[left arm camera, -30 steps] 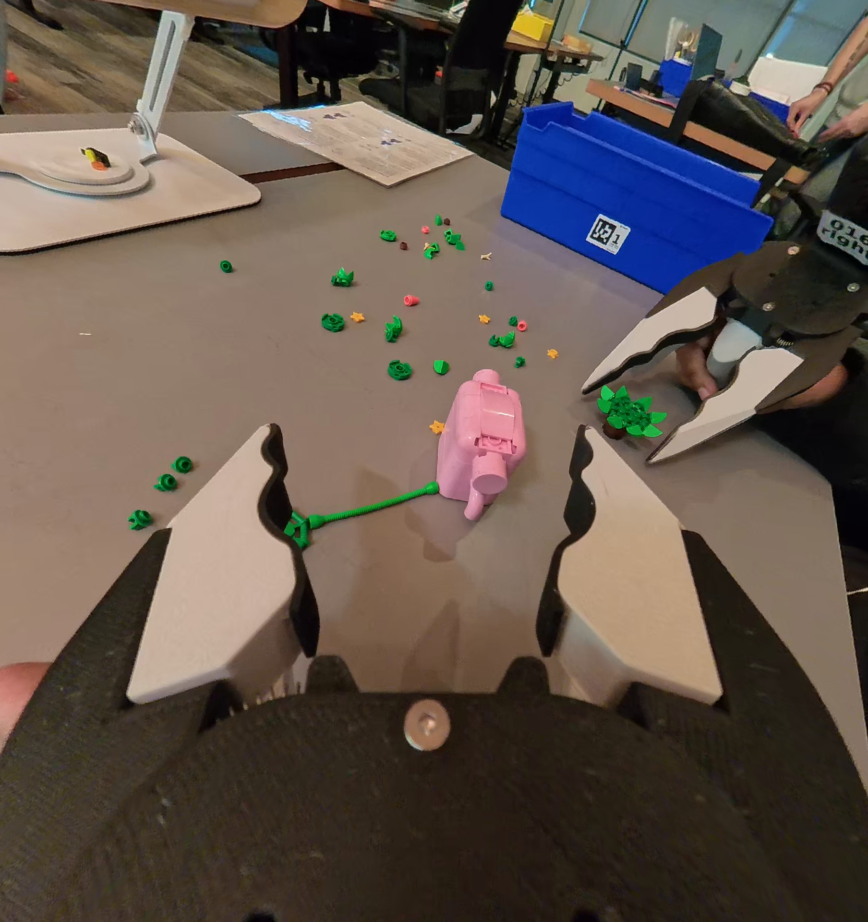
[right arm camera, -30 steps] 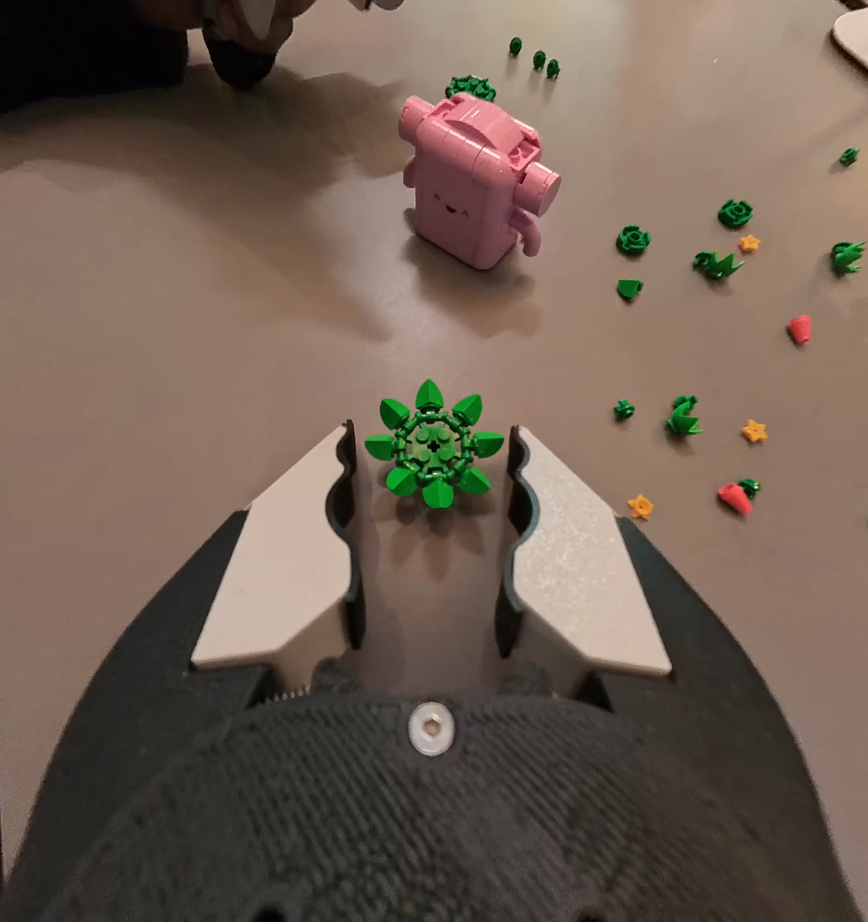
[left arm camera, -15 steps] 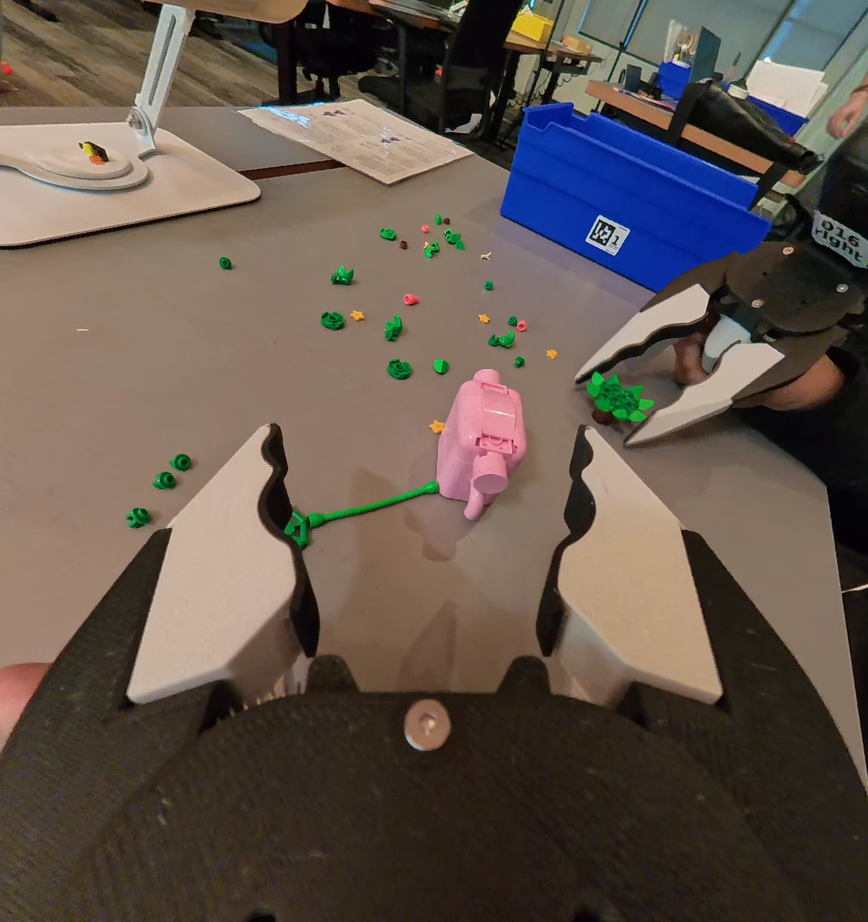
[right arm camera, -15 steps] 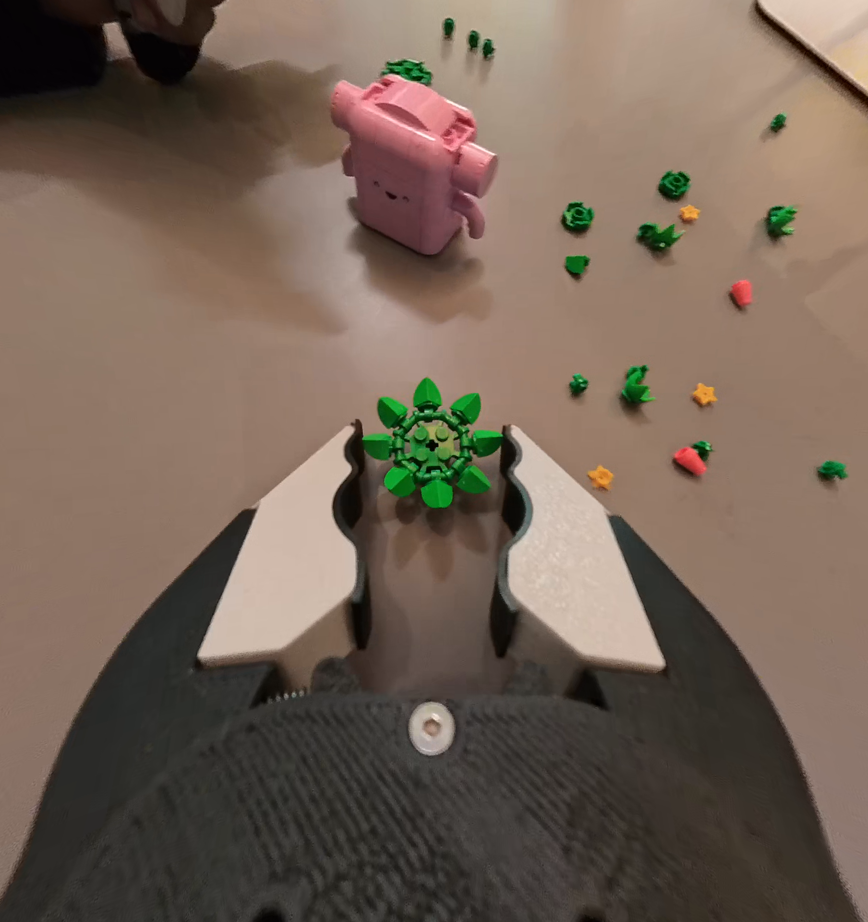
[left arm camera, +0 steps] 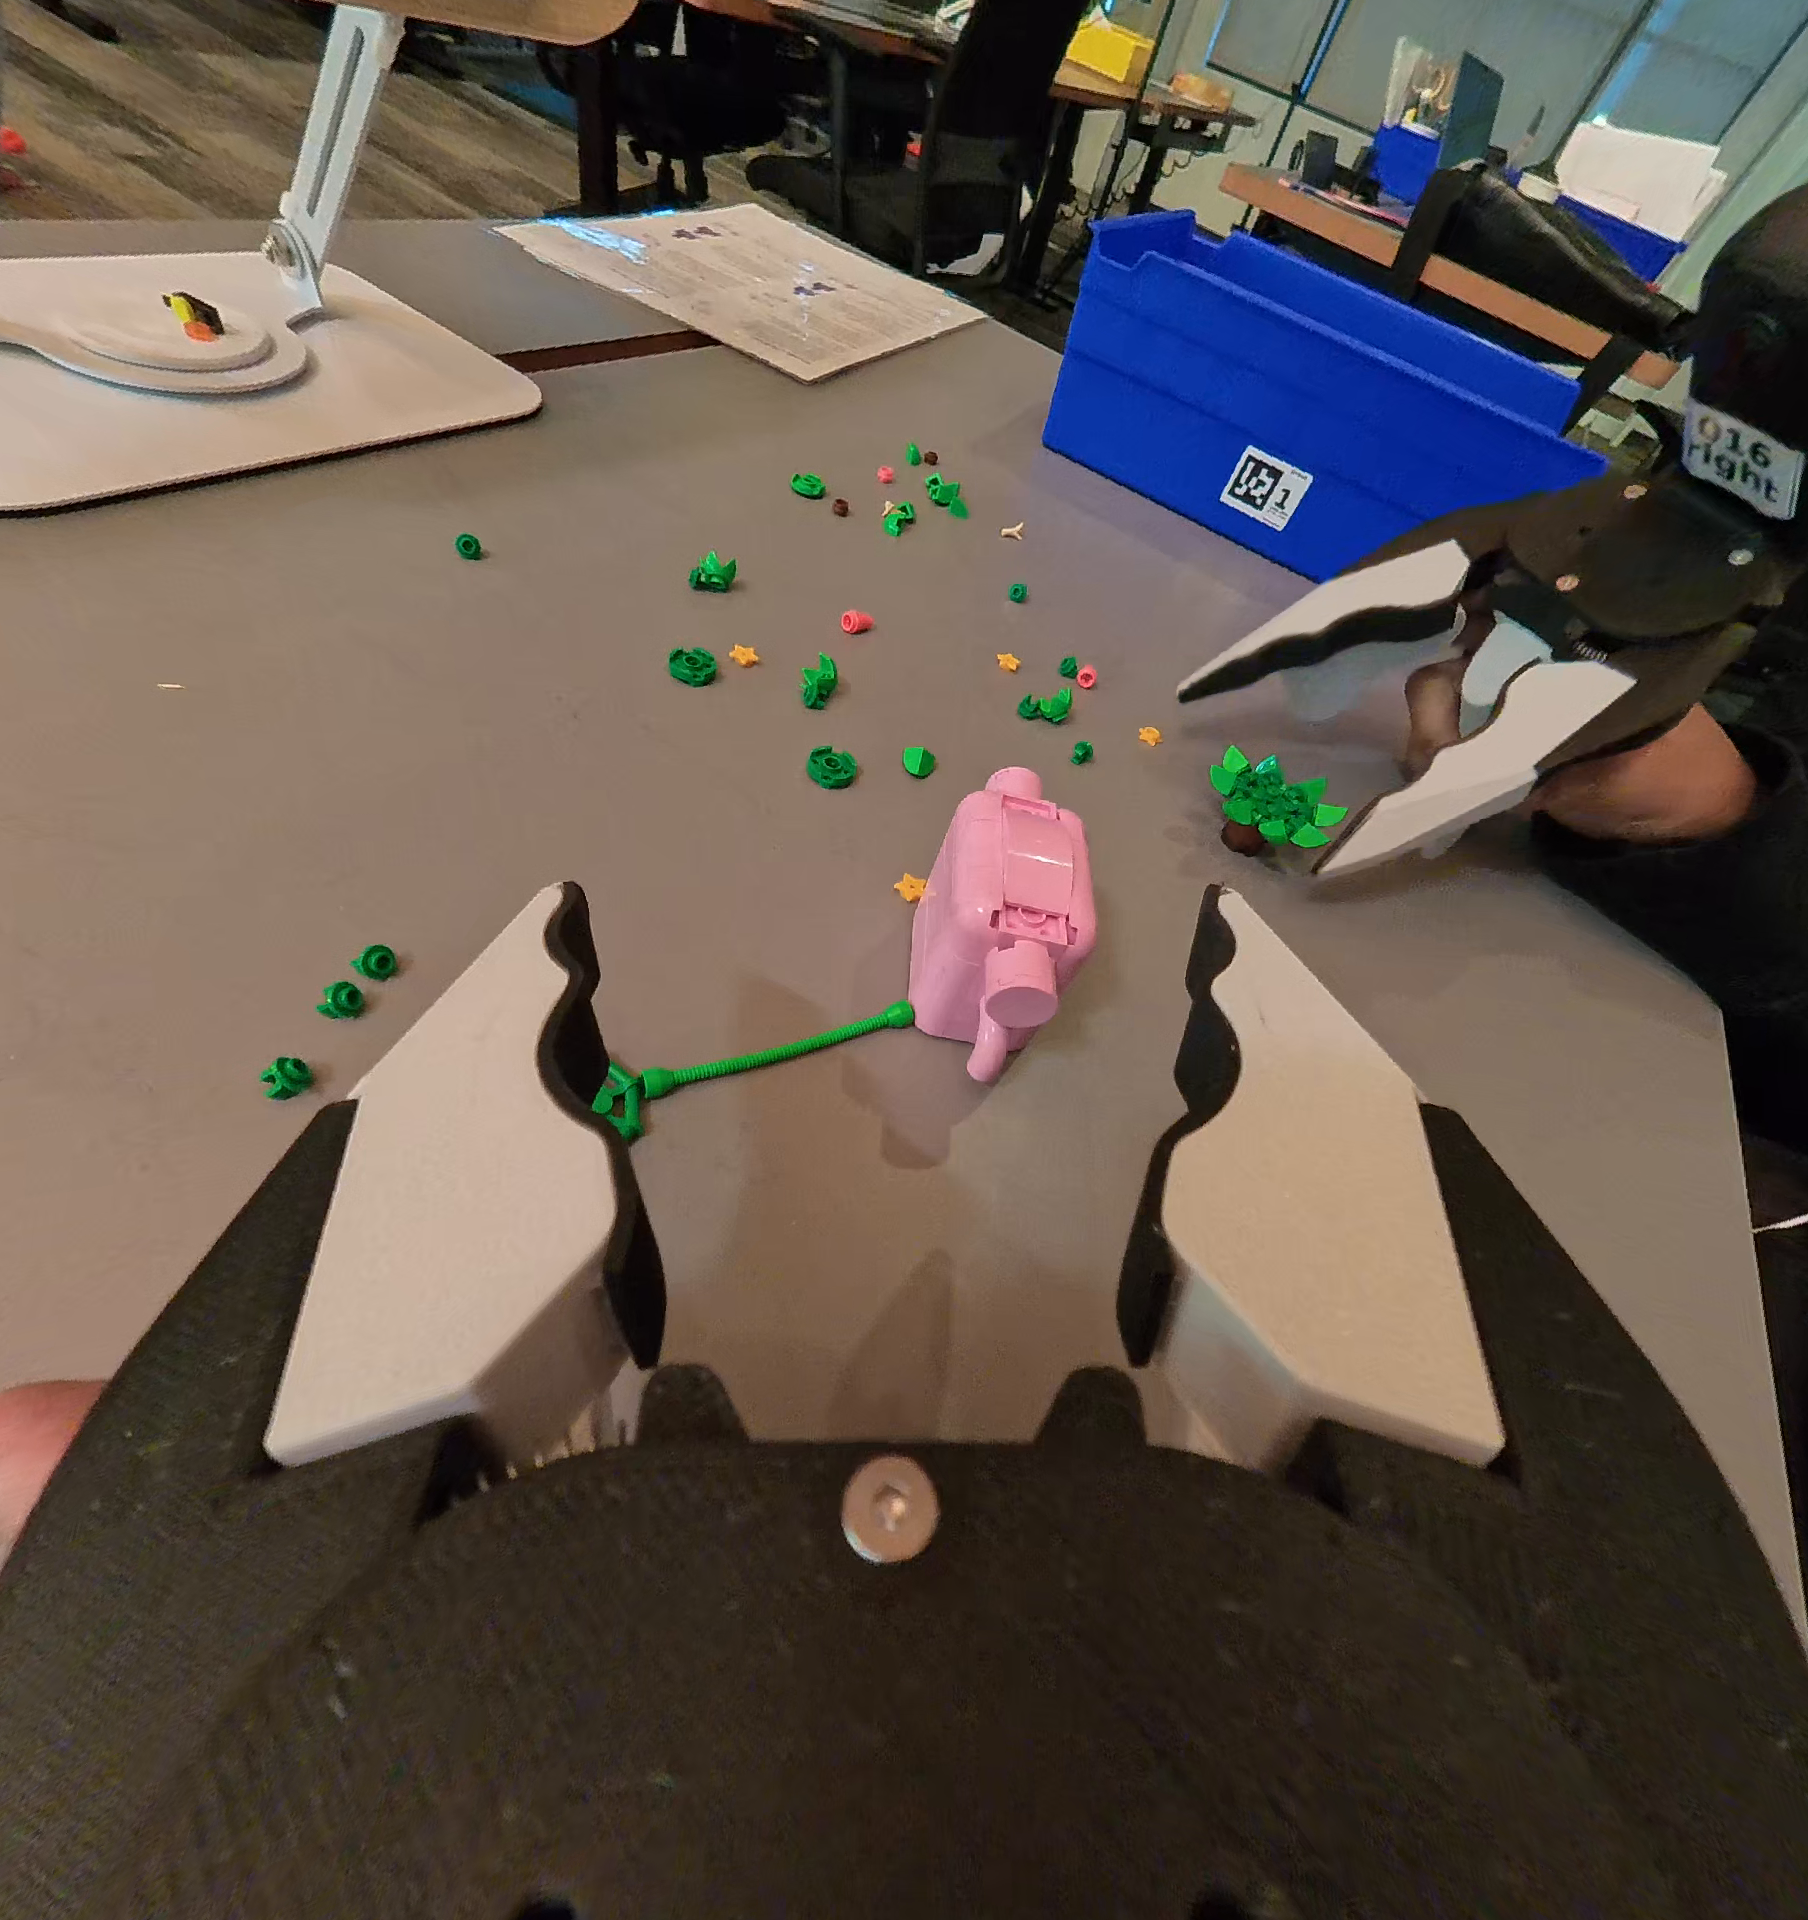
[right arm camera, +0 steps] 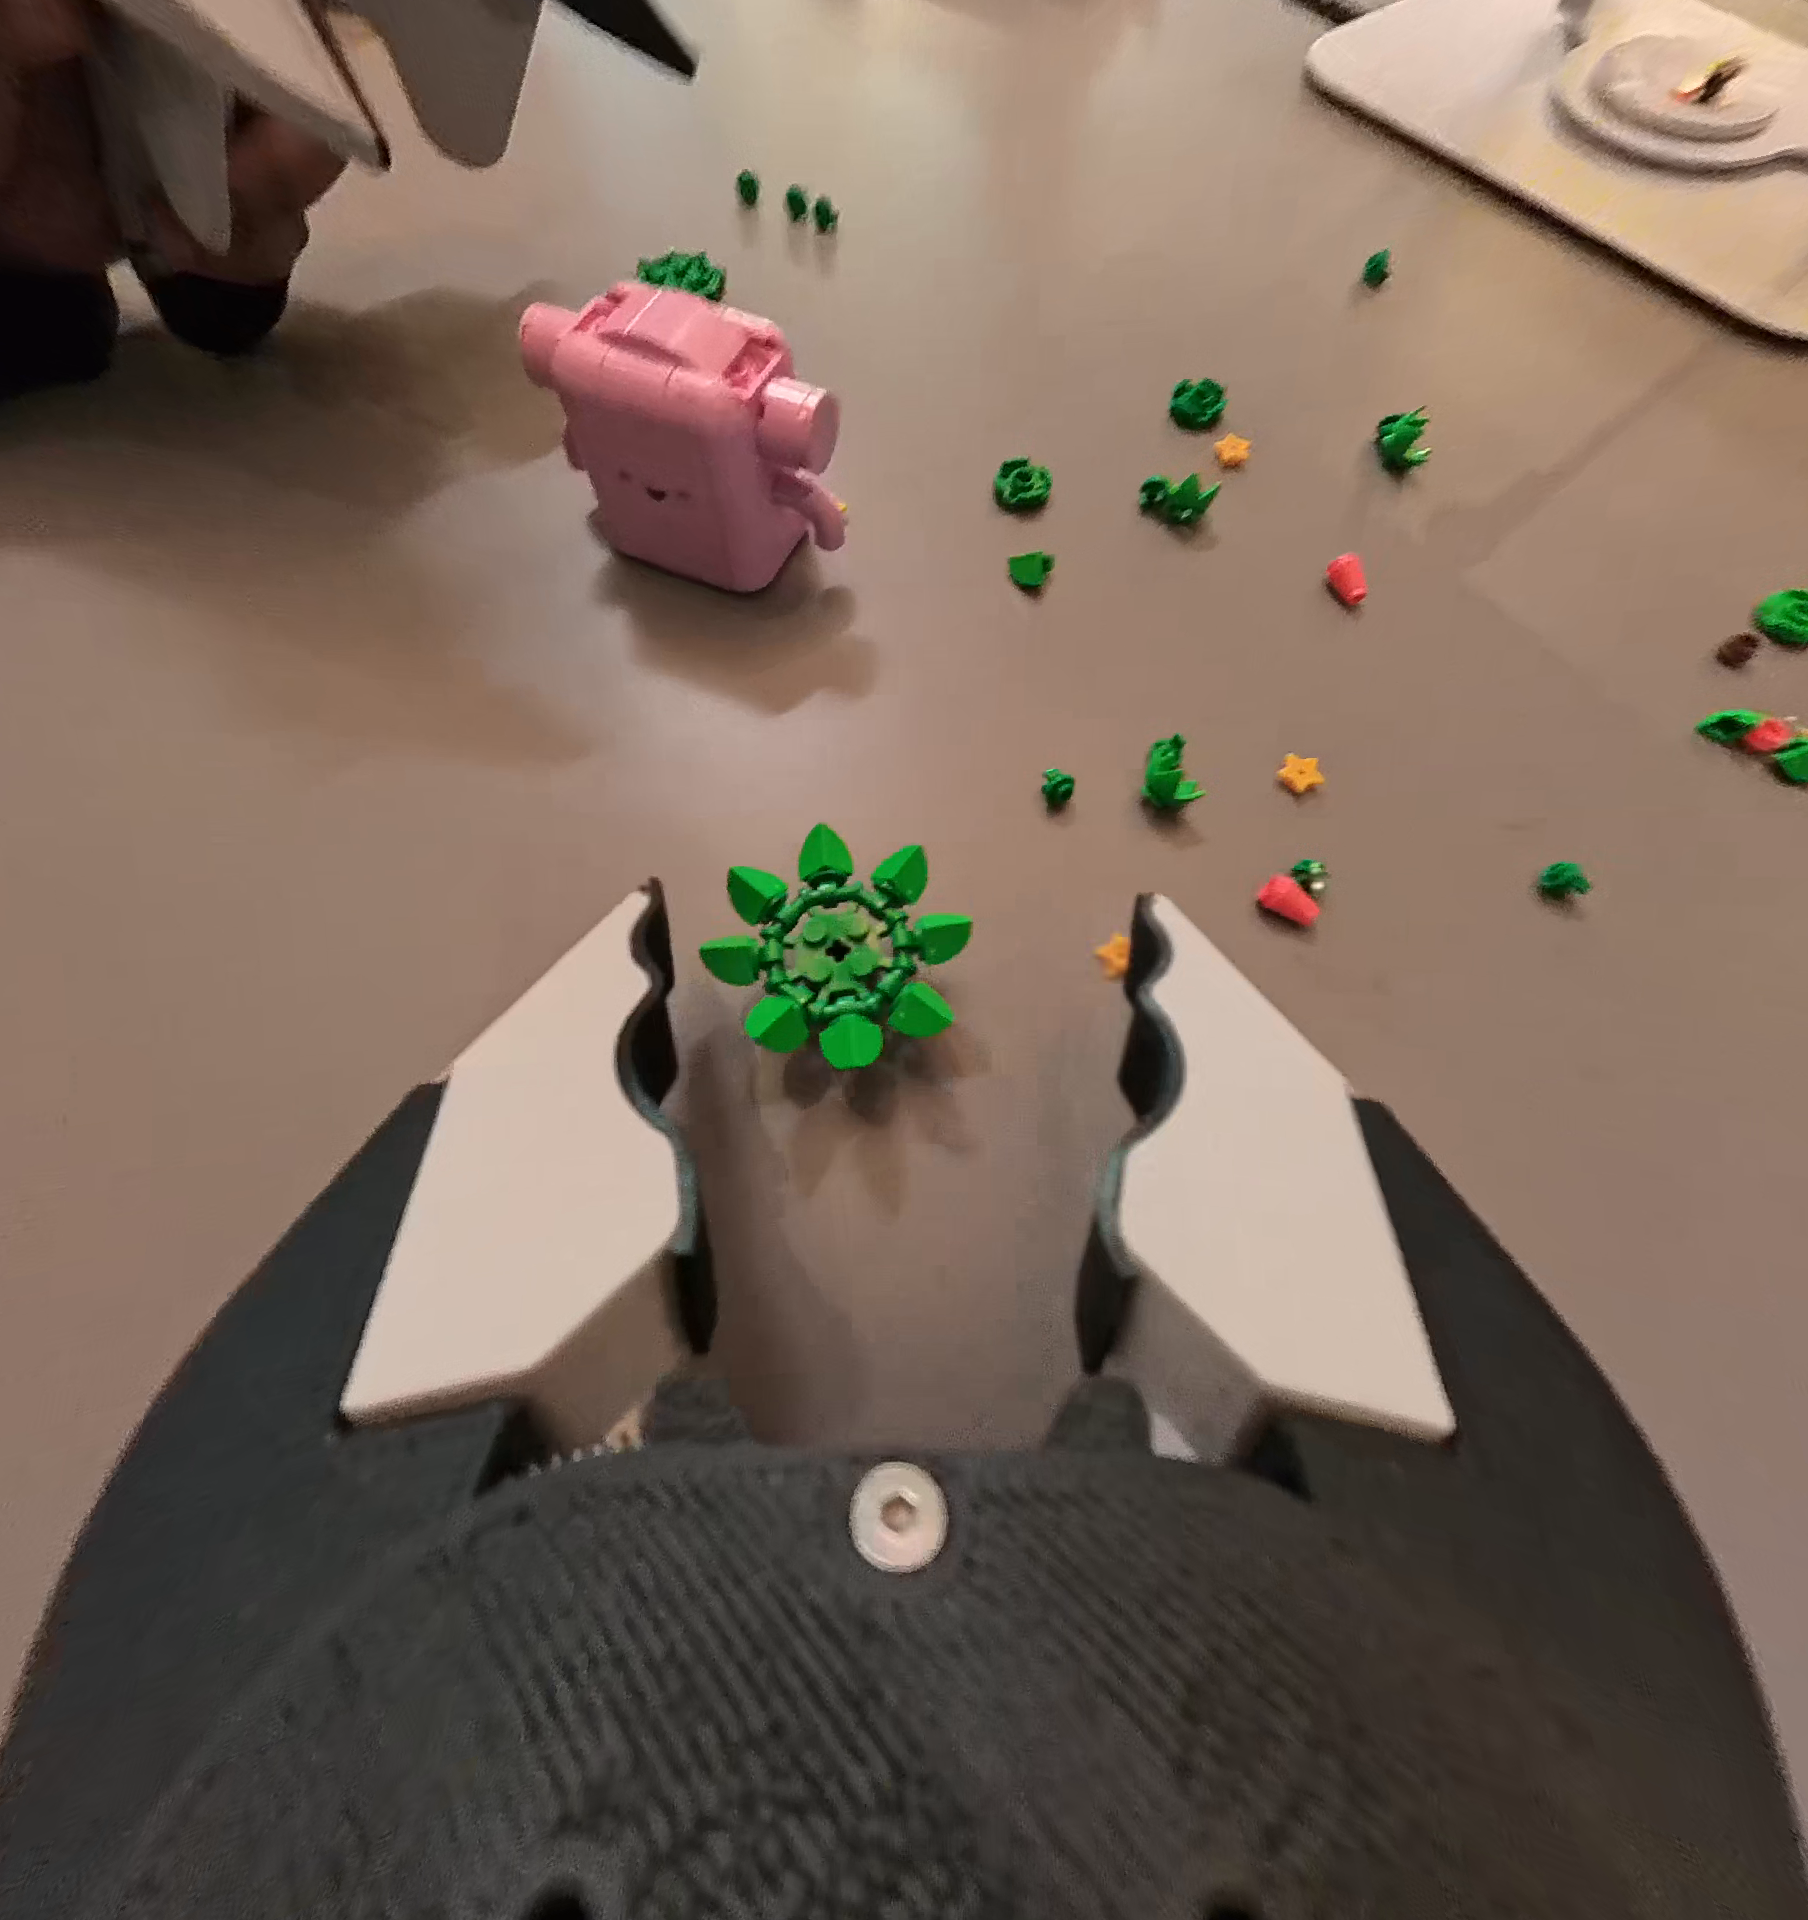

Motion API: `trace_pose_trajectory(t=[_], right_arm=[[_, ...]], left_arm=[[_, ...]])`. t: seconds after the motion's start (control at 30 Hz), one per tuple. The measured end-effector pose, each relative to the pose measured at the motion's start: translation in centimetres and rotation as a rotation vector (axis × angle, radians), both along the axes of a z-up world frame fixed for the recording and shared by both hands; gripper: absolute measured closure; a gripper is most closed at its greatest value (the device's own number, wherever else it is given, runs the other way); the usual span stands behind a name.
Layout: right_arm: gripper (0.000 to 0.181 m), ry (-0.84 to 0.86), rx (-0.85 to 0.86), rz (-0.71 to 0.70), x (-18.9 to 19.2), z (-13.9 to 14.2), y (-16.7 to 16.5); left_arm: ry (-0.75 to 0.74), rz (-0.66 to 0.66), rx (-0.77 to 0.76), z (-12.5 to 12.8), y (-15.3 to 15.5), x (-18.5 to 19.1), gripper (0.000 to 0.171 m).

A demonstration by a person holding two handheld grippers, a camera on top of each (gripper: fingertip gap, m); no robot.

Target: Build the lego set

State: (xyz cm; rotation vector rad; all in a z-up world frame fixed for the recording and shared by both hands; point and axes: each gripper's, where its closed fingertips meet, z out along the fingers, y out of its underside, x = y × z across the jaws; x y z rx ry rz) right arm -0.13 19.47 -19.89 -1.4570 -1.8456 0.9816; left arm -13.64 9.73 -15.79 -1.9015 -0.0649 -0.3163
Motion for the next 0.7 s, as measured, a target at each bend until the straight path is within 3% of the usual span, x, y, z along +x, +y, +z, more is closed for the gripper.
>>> trace_pose_trajectory(t=[0.1,0.17,0.27,0.37,0.43,0.53,0.7], right_arm=[[0.073,0.108,-0.020,-0.126,-0.2,1.8,2.3],[0.064,0.186,-0.019,-0.305,0.3,3.0,5.5],[0.058,0.263,-0.037,-0.506,1.9,4.2,9.3],[0.056,0.202,0.009,-0.636,3.1,3.2,11.7],[0.056,0.095,0.082,-0.676,3.4,1.6,12.4],[0.042,-0.061,0.138,-0.704,3.6,-0.7,12.7],[0.037,-0.134,0.109,-0.699,3.7,-1.9,12.6]], left_arm=[[0.000,0.000,0.000,0.0,0.0,0.0,0.061],[0.000,0.000,0.000,0.0,0.0,0.0,0.061],[-0.001,0.000,-0.001,0.0,0.0,0.0,0.061],[-0.004,0.000,-0.001,0.0,0.0,0.0,0.061],[-0.004,0.000,-0.002,0.0,0.0,0.0,0.061],[-0.007,0.000,-0.002,0.0,0.0,0.0,0.061],[-0.007,-0.002,-0.005,-0.1,0.0,0.0,0.061]])
